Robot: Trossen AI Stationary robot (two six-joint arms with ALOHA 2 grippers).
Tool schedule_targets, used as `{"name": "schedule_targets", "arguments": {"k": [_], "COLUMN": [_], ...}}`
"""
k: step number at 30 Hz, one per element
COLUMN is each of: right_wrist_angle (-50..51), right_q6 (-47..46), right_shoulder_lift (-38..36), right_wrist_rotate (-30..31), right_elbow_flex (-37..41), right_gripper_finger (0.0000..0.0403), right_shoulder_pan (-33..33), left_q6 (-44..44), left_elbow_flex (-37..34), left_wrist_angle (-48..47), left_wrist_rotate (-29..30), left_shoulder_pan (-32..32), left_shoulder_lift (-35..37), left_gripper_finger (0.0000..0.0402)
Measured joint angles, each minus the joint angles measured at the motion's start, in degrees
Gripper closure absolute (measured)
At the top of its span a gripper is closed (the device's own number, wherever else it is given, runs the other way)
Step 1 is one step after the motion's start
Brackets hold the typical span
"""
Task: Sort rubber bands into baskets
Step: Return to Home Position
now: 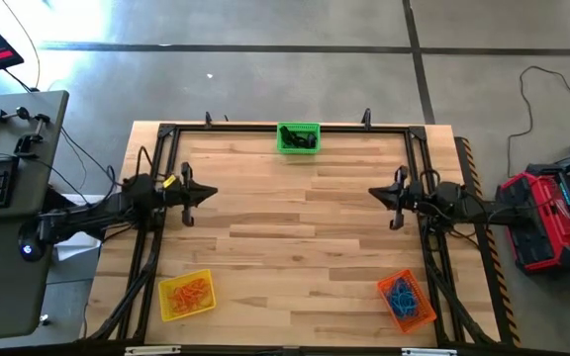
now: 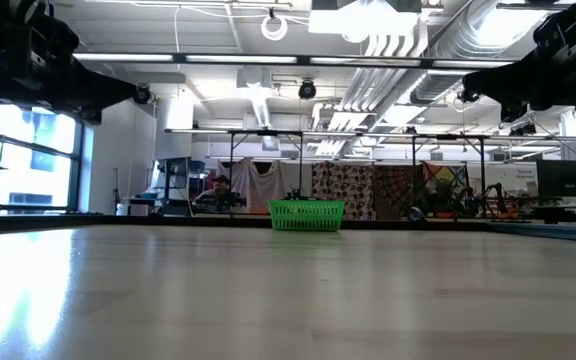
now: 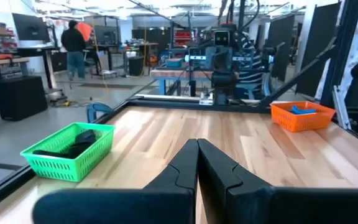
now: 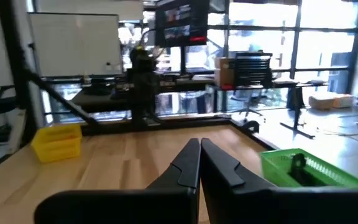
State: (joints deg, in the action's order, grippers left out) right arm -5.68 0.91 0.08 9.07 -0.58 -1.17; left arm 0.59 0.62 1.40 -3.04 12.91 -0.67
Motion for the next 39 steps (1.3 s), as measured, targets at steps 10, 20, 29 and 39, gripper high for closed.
{"name": "schedule_targets", "arguments": {"k": [10, 20, 29, 39], "right_wrist_angle": [3.30, 2.91, 2.91, 2.91], "right_q6": [-1.11, 1.91, 1.96, -3.49], "right_shoulder_lift": [0.02, 0.73, 1.68, 1.69], "right_wrist_rotate": [-0.32, 2.74, 2.41, 2.37], "right_elbow_flex": [0.02, 0.02, 0.02, 0.04], "right_gripper_finger": [0.0403, 0.0403, 0.0403, 0.0402], "right_shoulder_pan": [-8.49, -12.05, -12.35, -12.35], "left_q6": [-0.78, 3.05, 0.30, -0.36], "left_elbow_flex": [0.02, 0.04, 0.06, 0.06], "left_wrist_angle": [0.62, -0.57, -0.72, -0.66], "left_wrist_rotate": [-4.06, 2.39, 2.91, 2.88], "left_shoulder_pan": [6.10, 6.68, 6.68, 6.68], "left_shoulder_lift": [-0.07, -1.12, -4.61, -5.18], "left_gripper_finger": [0.0402, 0.0401, 0.0401, 0.0401]}}
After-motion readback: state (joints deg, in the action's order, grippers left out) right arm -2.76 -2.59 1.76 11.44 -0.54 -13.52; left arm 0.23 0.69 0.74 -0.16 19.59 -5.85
